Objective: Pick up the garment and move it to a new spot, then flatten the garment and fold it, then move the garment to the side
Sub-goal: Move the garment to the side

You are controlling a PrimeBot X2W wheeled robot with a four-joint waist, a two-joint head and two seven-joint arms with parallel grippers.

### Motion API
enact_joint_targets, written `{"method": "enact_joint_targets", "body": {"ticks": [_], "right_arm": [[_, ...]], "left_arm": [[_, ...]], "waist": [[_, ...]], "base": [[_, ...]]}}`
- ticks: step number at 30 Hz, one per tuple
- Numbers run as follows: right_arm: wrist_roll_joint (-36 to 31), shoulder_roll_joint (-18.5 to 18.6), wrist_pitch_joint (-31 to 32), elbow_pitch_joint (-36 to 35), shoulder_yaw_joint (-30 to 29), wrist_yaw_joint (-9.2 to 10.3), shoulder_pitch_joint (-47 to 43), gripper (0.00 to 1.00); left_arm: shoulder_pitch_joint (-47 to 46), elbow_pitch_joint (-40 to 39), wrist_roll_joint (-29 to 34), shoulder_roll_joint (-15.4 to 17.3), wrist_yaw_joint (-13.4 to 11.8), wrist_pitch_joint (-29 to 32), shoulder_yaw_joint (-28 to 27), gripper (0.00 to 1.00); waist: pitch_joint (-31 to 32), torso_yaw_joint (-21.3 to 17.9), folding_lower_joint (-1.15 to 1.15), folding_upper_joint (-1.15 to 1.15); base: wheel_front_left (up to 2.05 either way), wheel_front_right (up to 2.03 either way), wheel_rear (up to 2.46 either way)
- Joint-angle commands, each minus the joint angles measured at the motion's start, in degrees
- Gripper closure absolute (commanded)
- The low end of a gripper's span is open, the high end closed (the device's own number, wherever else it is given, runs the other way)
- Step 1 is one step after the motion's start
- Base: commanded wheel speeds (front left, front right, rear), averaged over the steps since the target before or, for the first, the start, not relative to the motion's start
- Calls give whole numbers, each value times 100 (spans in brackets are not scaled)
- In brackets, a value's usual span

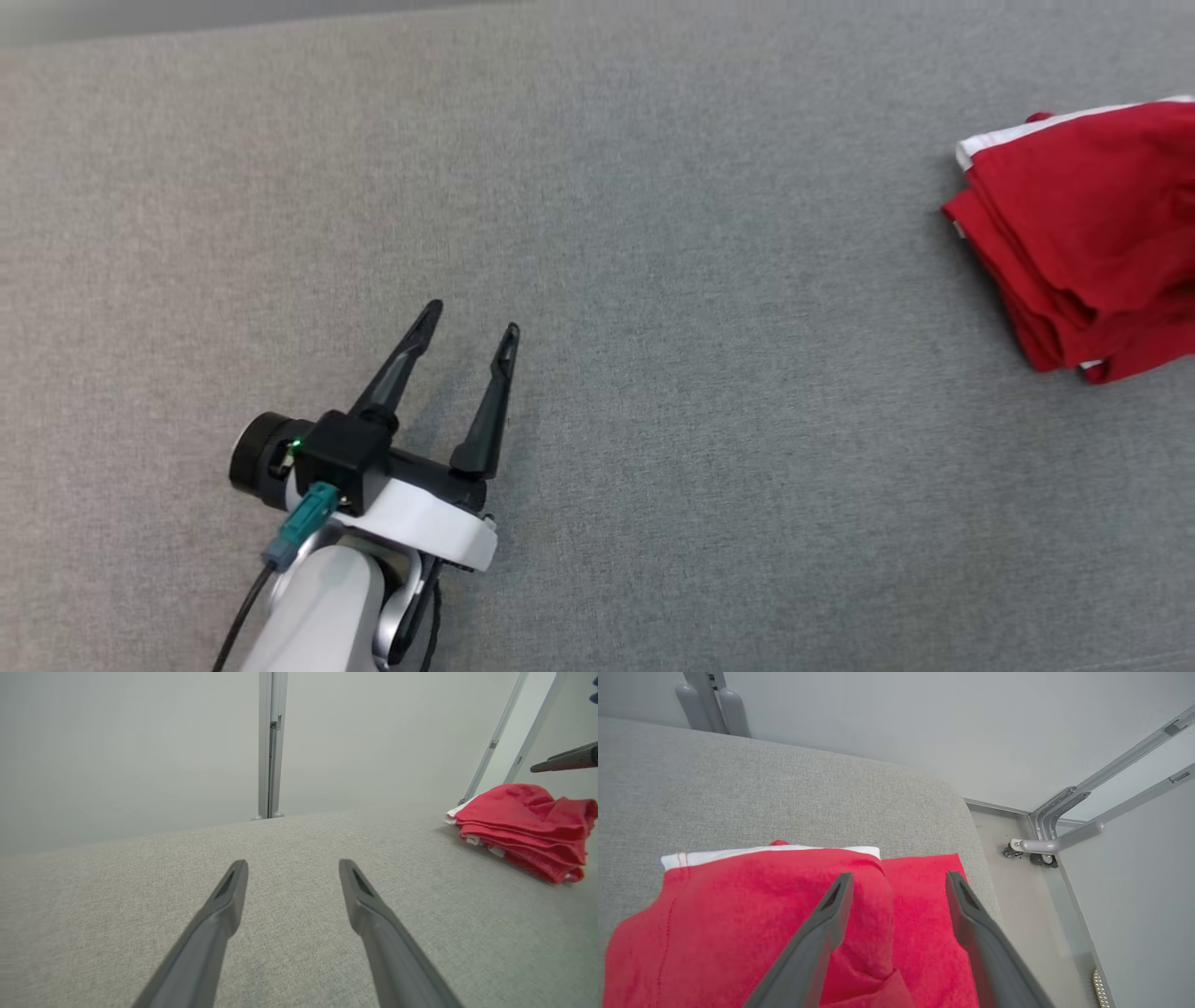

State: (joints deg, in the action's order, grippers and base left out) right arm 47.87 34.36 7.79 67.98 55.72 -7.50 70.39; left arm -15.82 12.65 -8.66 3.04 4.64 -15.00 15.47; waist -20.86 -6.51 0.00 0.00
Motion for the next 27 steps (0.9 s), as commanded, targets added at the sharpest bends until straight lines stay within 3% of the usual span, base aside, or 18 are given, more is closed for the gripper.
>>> {"method": "enact_joint_targets", "body": {"ticks": [1, 6, 12, 16, 20, 27], "right_arm": [[-84, -96, -258, 158, -48, 0, 71, 0], [-180, -471, -1197, 459, -302, 0, 25, 0], [-107, -828, -1841, 436, -474, 0, -221, 0], [100, -979, -2223, 16, -697, 0, -675, 0], [74, -894, -2302, -545, -962, 0, -1156, 0], [-518, -831, -2301, -1856, -2086, 0, -2339, 0]], "left_arm": [[50, -29, -34, 26, -40, -22, -86, 0], [289, -153, -109, 115, -108, -21, -417, 0], [540, -326, -208, 236, -182, -21, -857, 0], [802, -599, -283, 295, -261, -21, -1194, 0], [1002, -753, -339, 297, -274, -14, -1353, 0], [1302, -770, -471, 231, -315, -14, -1474, 0]], "waist": [[220, -59, 0, 0], [751, -106, 0, 0], [1192, -97, 0, 0], [1509, -9, 0, 0], [1749, 88, 0, 0], [2041, 181, 0, 0]], "base": [[0, 0, 0], [0, 0, 0], [0, 0, 0], [0, 0, 0], [0, 0, 0], [0, 0, 0]]}}
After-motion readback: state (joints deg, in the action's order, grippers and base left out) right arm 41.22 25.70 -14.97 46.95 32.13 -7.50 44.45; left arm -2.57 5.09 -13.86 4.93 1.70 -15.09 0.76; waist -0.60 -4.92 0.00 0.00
